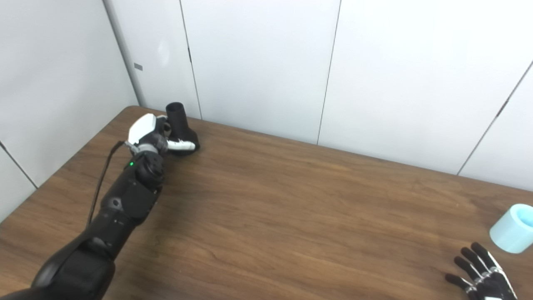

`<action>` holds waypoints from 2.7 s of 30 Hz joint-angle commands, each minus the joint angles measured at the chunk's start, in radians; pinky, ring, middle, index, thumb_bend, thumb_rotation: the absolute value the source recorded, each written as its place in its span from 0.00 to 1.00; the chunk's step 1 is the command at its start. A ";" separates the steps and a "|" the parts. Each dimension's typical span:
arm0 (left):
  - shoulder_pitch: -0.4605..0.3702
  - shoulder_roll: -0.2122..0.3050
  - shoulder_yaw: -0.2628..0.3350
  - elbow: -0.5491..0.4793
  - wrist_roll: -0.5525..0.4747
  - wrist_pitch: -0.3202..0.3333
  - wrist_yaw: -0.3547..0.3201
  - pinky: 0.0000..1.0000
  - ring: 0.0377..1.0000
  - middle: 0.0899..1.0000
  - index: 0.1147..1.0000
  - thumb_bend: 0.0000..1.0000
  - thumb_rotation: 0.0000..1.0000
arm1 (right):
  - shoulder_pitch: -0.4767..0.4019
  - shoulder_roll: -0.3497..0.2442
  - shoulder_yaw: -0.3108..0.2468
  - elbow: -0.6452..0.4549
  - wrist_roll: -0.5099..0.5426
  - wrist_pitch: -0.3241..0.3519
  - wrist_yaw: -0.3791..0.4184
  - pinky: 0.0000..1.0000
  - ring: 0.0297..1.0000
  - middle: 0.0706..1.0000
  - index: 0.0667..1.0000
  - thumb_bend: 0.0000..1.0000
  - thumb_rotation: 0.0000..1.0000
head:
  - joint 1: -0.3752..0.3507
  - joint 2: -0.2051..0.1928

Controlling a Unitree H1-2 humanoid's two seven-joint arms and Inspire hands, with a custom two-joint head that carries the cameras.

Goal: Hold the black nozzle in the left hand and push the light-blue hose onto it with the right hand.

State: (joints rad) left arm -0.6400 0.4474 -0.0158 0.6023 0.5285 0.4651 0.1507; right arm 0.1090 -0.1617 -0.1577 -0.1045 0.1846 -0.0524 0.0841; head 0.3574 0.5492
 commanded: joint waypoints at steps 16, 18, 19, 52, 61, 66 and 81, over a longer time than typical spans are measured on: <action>-0.035 -0.017 -0.003 0.085 -0.061 -0.087 0.112 0.31 0.38 0.43 0.46 0.59 0.01 | 0.019 0.006 0.017 -0.009 0.009 0.018 0.011 0.65 0.81 0.83 0.86 0.78 0.88 | -0.003 0.002; -0.031 -0.015 -0.007 0.076 -0.065 -0.088 0.110 0.35 0.42 0.40 0.45 0.54 0.00 | 0.020 0.006 0.016 -0.013 0.008 0.020 0.009 0.65 0.81 0.82 0.86 0.79 0.88 | -0.005 0.002; -0.029 -0.014 -0.008 0.073 -0.067 -0.088 0.109 0.38 0.45 0.39 0.45 0.53 0.00 | 0.021 0.007 0.016 -0.014 0.008 0.021 0.009 0.65 0.80 0.82 0.85 0.79 0.88 | -0.005 0.002; 0.087 -0.004 -0.144 -0.124 0.036 -0.171 0.122 0.45 0.42 0.42 0.45 0.50 0.00 | 0.034 0.027 0.027 -0.105 -0.018 0.087 -0.028 0.70 0.82 0.83 0.88 0.70 0.90 | -0.049 0.020; 0.155 -0.029 -0.175 -0.277 0.074 -0.143 0.078 0.57 0.46 0.42 0.44 0.50 0.00 | 0.036 0.040 0.039 -0.130 -0.029 0.092 -0.042 0.82 0.89 0.89 0.95 0.55 0.95 | -0.106 0.036; 0.202 -0.046 -0.198 -0.414 0.112 -0.093 0.025 0.47 0.42 0.38 0.45 0.50 0.00 | 0.036 0.040 0.045 -0.124 -0.042 0.078 -0.042 0.85 0.91 0.90 0.97 0.49 0.98 | -0.148 0.045; 0.337 -0.148 -0.264 -0.668 0.185 -0.088 -0.077 0.53 0.45 0.43 0.42 0.51 0.00 | 0.018 0.080 0.049 -0.091 -0.069 0.035 -0.062 0.84 0.90 0.90 0.96 0.52 0.96 | -0.284 0.068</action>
State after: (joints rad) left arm -0.2838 0.2971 -0.2802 -0.0257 0.6859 0.3853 0.0689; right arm 0.1404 -0.0893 -0.1141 -0.1899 0.1206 -0.0167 0.0262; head 0.0722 0.6166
